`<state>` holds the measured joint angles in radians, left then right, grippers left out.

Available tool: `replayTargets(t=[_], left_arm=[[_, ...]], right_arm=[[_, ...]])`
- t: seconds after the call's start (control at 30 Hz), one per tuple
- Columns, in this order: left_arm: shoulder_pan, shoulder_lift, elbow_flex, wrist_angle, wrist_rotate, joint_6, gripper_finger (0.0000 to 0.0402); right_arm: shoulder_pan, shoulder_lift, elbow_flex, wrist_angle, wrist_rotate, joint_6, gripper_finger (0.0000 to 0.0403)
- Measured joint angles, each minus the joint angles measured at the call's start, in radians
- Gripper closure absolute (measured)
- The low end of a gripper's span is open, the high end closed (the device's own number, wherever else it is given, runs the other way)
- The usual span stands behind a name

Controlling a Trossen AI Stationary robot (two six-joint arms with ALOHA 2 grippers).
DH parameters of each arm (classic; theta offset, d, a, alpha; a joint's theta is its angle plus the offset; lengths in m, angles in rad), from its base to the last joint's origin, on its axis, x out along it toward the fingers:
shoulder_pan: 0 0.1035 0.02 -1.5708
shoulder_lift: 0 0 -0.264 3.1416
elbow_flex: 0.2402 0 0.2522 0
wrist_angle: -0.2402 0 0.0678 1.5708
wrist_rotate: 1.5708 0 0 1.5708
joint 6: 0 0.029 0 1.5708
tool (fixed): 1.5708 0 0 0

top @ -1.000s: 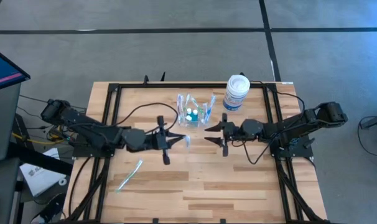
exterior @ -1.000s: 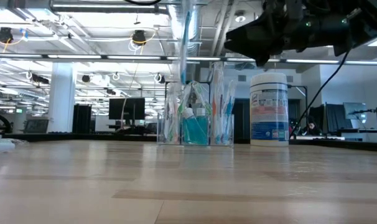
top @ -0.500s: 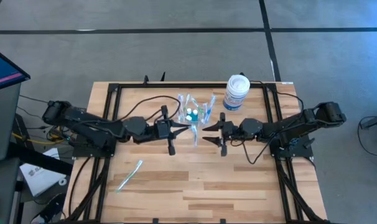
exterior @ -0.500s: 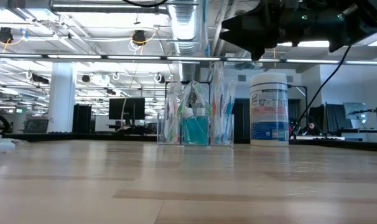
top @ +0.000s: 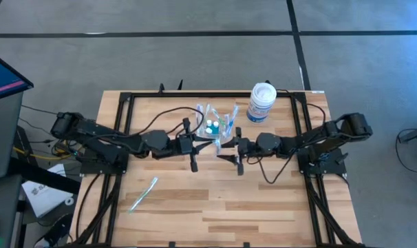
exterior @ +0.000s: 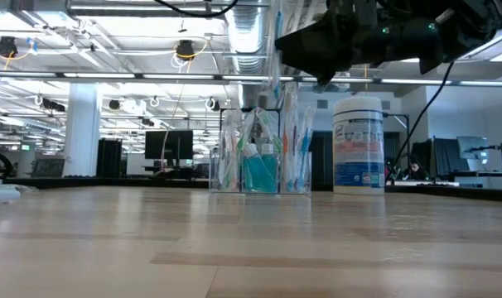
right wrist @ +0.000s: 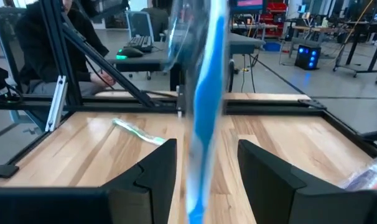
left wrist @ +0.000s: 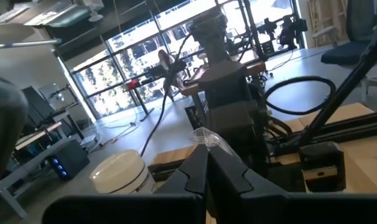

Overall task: Pick & Place toothbrushing station
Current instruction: Put the blue toothbrush into the transparent organizer

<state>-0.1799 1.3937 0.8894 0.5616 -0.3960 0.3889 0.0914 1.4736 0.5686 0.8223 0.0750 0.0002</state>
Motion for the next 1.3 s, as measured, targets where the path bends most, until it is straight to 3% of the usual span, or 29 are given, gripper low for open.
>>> replayTargets(t=[0.33, 0.93, 1.3], left_arm=[[0.000, 0.000, 0.000, 0.000, 0.003, 0.000, 0.0401], [0.000, 0.000, 0.000, 0.006, 0.005, -0.004, 0.0401], [0.000, 0.000, -0.001, 0.008, 0.031, -0.004, 0.0401]], right_arm=[[-0.002, 0.004, -0.001, 0.008, 0.007, 0.011, 0.0251], [-0.008, 0.004, -0.001, 0.046, 0.000, 0.009, 0.0396], [-0.006, 0.004, 0.000, 0.050, 0.004, -0.034, 0.0403]])
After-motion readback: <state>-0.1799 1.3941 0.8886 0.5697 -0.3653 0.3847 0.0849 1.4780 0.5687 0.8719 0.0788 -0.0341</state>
